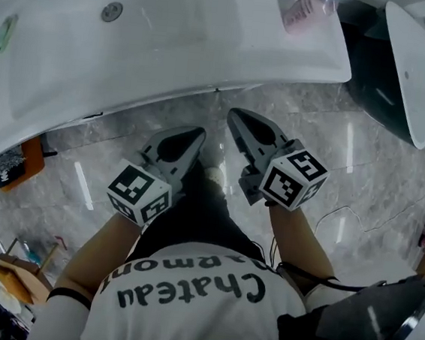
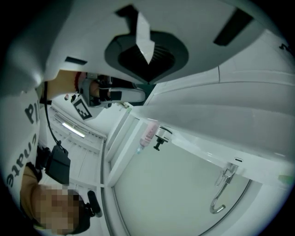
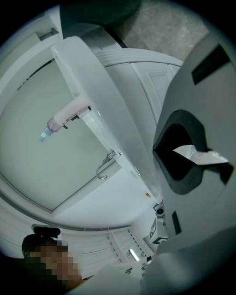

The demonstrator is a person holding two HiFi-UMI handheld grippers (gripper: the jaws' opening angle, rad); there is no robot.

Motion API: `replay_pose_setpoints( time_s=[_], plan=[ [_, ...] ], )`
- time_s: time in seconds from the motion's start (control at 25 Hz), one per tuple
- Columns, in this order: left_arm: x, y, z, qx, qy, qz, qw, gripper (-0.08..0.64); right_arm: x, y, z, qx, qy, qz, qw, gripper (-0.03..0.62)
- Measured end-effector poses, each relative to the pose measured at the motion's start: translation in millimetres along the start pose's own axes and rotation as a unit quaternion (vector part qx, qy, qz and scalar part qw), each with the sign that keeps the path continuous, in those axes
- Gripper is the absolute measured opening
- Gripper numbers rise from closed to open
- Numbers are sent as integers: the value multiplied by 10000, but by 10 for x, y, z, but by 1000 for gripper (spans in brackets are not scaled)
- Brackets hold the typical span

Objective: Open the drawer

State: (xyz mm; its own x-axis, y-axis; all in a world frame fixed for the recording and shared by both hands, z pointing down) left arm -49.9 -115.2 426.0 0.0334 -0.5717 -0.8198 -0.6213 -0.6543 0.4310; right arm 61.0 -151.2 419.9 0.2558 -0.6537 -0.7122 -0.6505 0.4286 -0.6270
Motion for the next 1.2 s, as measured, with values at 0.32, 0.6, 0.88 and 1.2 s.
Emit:
replay_pose_setpoints(
  time_s=[0.32,0.6,0.88,1.2],
  plan=[
    [-121,213,-160,205,-60,-20,9998,8,-190,-401,-209,-289,207,64,9993,11],
    [-399,261,-228,350,-167,-450,9982,8,-423,-570,-403,-335,271,467,9980,12],
    [-733,440,-444,405,-84,-356,9985,8,-655,-898,-559,-297,312,416,9982,12],
    [-916,561,-622,424,49,-525,9977,8,-870,-1317,-833,-734,440,543,9949,66]
  ],
)
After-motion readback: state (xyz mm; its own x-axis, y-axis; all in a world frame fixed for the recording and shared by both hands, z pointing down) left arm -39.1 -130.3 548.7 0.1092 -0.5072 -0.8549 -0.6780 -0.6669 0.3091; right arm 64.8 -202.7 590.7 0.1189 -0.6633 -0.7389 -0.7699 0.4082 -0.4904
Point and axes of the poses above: the fingertips, and each gripper's own axes: z backward along the fingers, y to its left, x out of its top, the point moved 4 cm from there along z, backward along the fingers, and after that the axes turned 1 degree about -z, right-handed, at the moved point
